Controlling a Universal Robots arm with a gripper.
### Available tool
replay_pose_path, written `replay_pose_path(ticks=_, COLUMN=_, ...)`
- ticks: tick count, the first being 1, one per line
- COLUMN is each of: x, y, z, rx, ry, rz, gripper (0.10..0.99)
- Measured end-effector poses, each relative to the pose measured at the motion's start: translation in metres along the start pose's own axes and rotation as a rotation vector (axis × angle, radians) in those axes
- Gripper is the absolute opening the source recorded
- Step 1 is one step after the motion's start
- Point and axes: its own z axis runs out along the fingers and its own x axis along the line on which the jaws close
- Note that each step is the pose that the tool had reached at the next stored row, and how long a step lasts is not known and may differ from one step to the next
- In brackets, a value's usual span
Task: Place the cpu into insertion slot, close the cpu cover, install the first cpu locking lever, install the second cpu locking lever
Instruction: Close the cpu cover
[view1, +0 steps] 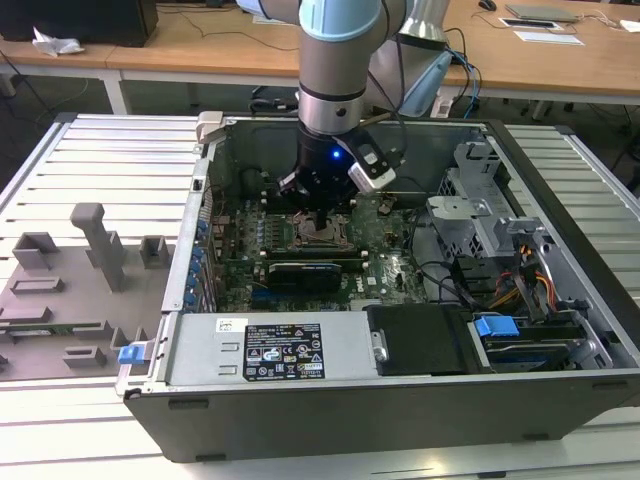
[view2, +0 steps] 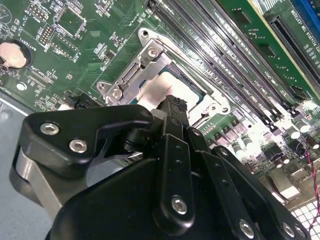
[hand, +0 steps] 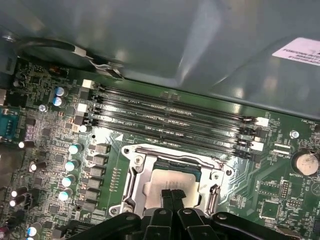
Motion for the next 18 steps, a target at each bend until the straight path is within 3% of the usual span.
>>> replay_pose_path(ticks=2, x=0.0, y=0.0001, z=0.0001, rx=-0.002, ry=-0.0009, rz=0.0, gripper=0.106)
replay_pose_path(ticks=7, x=0.0136, y=0.0029, z=0.0002, rx=-0.001, ry=-0.0011, rz=0.0, gripper=0.106)
replay_pose_path(ticks=11, x=0.0187, y=0.004, z=0.0012, rx=0.015, ry=0.0024, rz=0.0, gripper=0.106)
replay_pose_path(ticks=13, x=0.0228, y=0.005, z=0.0037, rx=0.016, ry=0.0027, rz=0.0, gripper=0.106)
replay_pose_path(ticks=18, x=0.0236, y=0.0058, z=0.007, rx=0.017, ry=0.0028, rz=0.0, gripper=0.106)
